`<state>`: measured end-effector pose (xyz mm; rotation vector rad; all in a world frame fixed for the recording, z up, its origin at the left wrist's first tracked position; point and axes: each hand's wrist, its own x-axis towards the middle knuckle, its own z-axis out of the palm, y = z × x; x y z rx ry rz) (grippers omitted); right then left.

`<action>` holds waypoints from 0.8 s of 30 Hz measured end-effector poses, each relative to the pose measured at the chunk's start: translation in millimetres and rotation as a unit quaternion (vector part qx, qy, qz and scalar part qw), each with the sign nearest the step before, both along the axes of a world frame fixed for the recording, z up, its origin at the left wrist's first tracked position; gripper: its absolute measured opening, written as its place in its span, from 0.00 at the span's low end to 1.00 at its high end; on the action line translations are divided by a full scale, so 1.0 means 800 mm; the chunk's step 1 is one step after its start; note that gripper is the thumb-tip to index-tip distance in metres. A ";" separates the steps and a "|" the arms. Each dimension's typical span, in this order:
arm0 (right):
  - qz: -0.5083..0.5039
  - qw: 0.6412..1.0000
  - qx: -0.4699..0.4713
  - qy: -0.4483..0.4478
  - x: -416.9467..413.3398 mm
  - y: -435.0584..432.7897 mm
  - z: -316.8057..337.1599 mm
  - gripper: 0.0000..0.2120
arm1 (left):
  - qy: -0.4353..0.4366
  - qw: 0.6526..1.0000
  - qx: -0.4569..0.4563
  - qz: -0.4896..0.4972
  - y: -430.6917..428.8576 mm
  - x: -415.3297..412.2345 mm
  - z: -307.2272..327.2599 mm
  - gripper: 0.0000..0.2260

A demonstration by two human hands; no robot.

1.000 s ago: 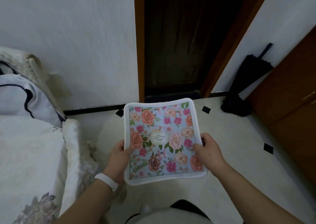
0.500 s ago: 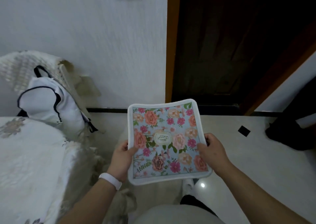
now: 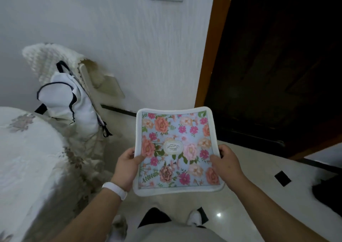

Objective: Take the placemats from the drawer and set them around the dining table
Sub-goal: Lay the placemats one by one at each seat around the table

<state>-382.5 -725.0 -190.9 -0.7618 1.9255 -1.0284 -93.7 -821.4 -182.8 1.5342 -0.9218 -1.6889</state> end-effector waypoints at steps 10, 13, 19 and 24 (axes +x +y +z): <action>0.062 0.998 0.024 0.017 0.037 -0.160 -0.001 0.08 | 0.010 0.996 0.027 0.090 -0.108 0.041 -0.038 0.06; 0.063 0.997 0.026 0.037 0.048 -0.217 0.007 0.07 | 0.030 0.996 0.025 0.086 -0.164 0.054 -0.046 0.06; 0.082 0.995 0.012 0.055 0.095 -0.339 0.030 0.07 | 0.044 0.995 0.004 0.092 -0.282 0.100 -0.033 0.05; 0.133 0.989 0.014 0.066 0.153 -0.419 0.037 0.07 | 0.020 0.991 -0.022 0.129 -0.334 0.152 -0.020 0.06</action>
